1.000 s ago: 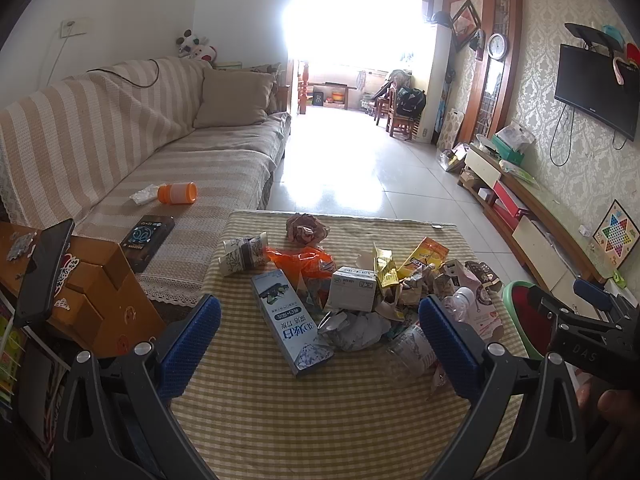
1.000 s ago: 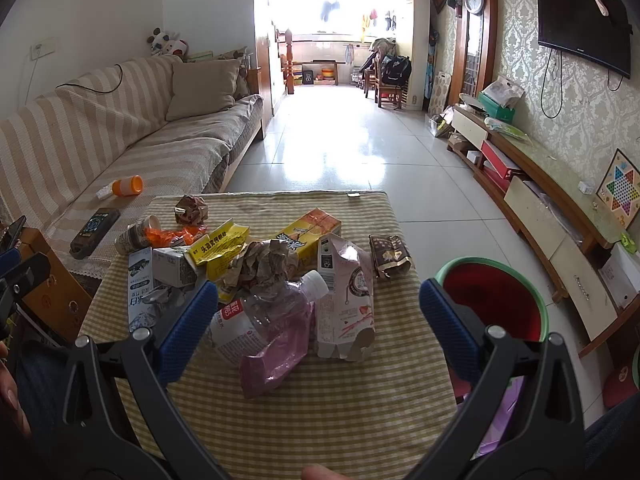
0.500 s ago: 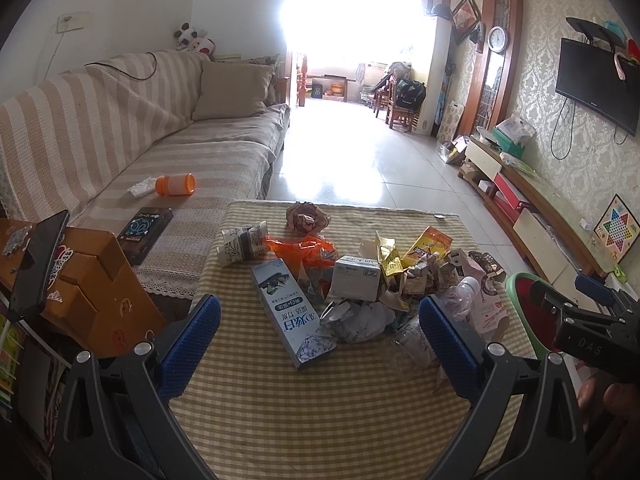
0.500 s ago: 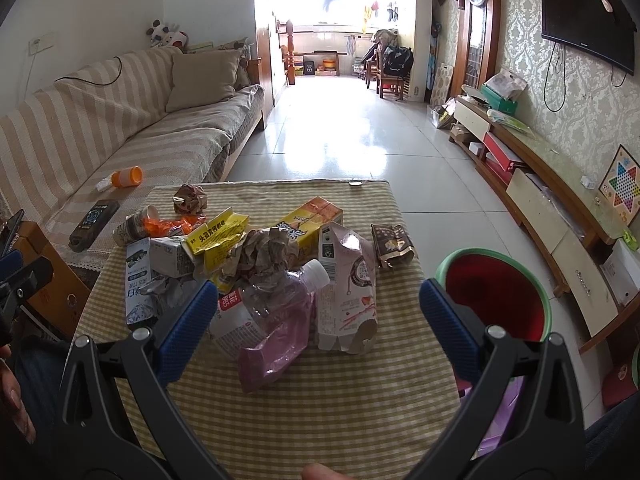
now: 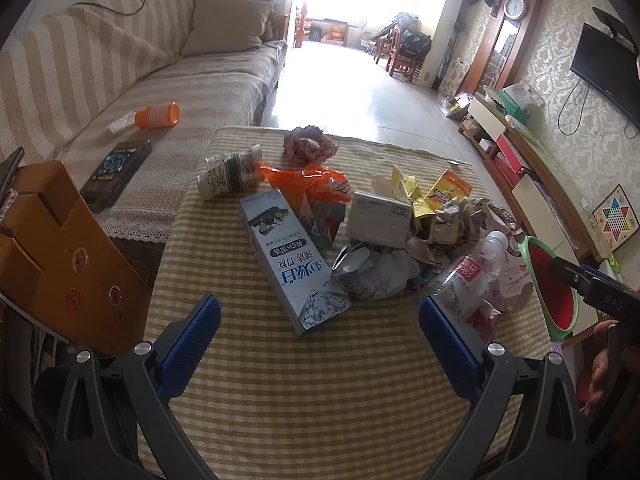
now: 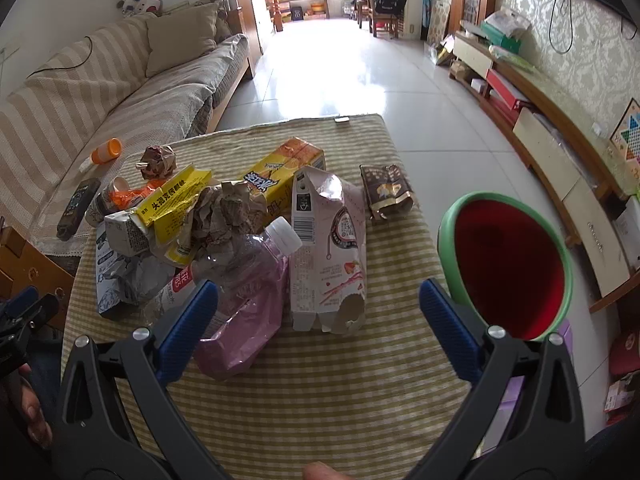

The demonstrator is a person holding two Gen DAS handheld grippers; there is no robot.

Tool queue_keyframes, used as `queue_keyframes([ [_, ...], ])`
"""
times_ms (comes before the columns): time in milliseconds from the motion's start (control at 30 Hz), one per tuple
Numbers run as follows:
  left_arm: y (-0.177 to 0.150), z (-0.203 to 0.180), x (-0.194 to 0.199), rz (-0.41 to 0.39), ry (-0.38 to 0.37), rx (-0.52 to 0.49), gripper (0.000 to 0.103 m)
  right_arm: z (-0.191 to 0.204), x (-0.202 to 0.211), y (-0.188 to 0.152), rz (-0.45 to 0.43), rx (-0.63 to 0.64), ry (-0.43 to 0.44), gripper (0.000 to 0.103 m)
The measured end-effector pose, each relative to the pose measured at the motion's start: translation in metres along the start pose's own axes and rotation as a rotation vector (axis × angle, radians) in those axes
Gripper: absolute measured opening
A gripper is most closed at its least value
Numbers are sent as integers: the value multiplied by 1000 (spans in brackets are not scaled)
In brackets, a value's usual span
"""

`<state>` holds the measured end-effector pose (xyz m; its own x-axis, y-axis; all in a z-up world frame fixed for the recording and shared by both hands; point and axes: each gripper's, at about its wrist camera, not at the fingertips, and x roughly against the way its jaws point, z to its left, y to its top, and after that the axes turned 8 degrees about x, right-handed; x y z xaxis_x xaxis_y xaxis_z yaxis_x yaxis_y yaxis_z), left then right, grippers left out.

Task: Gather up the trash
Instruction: 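Reach the right tool to the pink carton while the left tool reaches the white milk carton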

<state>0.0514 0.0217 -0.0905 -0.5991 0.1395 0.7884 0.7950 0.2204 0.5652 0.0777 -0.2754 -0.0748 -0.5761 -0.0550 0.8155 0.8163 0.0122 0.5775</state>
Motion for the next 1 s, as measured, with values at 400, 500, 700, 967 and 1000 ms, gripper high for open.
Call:
queue_keyframes([
  [400, 5, 3, -68, 154, 21, 6, 94, -30, -63, 18, 162, -86, -25, 99],
  [500, 5, 2, -75, 164, 30, -7, 94, -40, -81, 13, 221, -89, -39, 99],
  [700, 8, 4, -91, 181, 27, 6, 94, -35, -104, 11, 256, -52, 57, 99],
  [967, 10, 8, -107, 198, 45, 52, 89, -32, -123, 14, 264, -30, 92, 99],
  [1000, 11, 9, -108, 198, 41, 61, 89, -32, -124, 13, 267, -29, 93, 99],
])
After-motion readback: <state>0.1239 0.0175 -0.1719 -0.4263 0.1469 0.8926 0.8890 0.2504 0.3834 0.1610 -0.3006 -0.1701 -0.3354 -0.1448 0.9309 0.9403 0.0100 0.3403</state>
